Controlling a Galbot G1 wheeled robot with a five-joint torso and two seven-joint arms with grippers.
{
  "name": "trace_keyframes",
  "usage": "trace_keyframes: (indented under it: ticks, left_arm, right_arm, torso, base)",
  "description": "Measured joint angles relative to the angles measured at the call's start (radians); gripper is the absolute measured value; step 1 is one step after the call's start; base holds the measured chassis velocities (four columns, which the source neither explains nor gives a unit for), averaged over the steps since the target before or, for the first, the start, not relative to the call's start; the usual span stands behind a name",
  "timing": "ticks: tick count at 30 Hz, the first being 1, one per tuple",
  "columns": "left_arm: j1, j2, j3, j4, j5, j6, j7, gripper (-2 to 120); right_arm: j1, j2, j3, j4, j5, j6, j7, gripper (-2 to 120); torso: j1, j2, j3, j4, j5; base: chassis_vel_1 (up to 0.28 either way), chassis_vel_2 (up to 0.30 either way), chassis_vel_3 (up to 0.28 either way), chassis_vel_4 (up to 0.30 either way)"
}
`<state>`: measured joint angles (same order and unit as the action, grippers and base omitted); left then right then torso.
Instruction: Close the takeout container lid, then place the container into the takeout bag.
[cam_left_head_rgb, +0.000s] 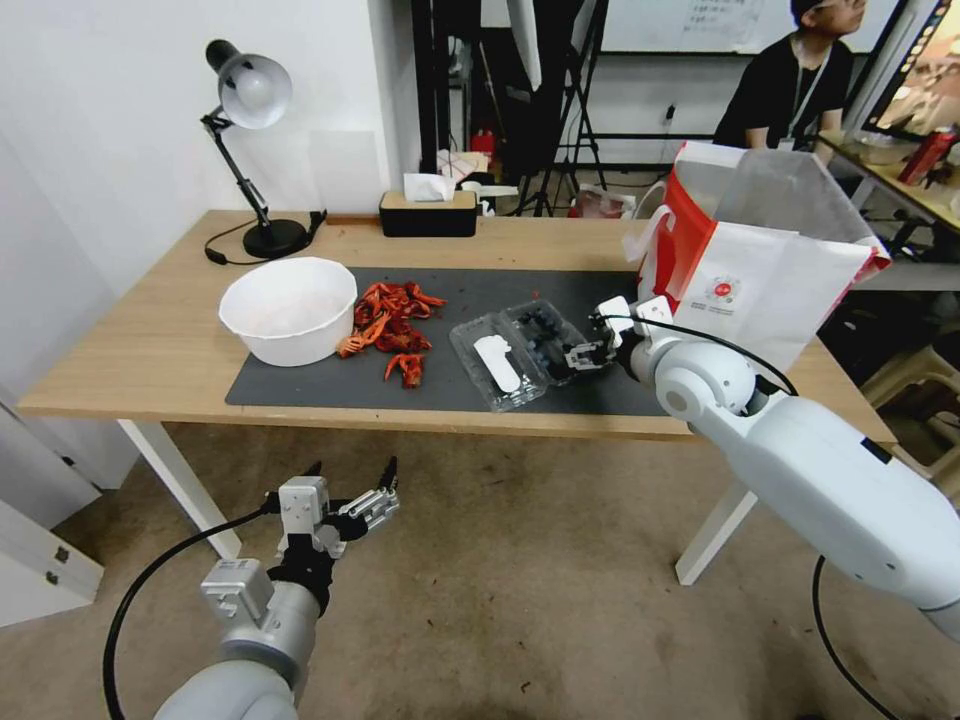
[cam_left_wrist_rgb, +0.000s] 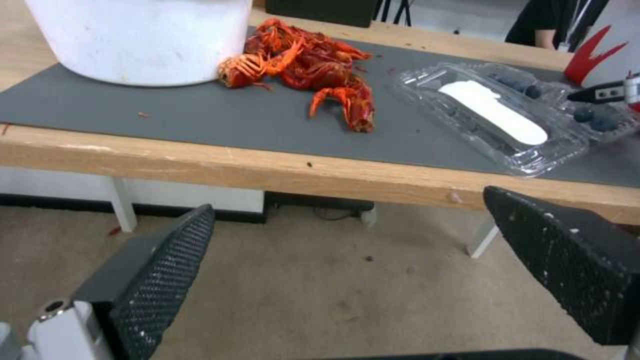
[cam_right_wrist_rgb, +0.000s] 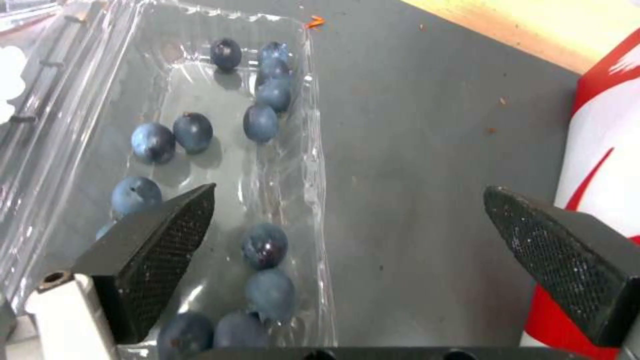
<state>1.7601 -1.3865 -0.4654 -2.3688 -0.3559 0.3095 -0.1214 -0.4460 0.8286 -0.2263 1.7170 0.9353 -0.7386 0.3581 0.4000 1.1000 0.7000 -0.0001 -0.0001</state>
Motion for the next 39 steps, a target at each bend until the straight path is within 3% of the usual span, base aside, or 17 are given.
trace_keyframes:
  ticks: [15,39]
  left_arm:
    - [0.012,0.001,-0.006,0.007,0.001,-0.021,-0.001,100]
    - [0.026,0.002,0.001,0.002,0.015,-0.028,0.001,100]
  right_arm:
    - [0.068,0.045,-0.042,-0.069,0.06,0.002,0.047,100]
    - [0.003,0.01,-0.014,-0.034,0.111,0.003,0.09,100]
  torso:
    - [0.0,0.0,0.0,0.0001,0.0001]
    - [0.0,0.0,0.0,0.0,0.0001]
  base:
    - [0.0,0.0,0.0,0.0]
    - [0.0,0.0,0.0,0.0]
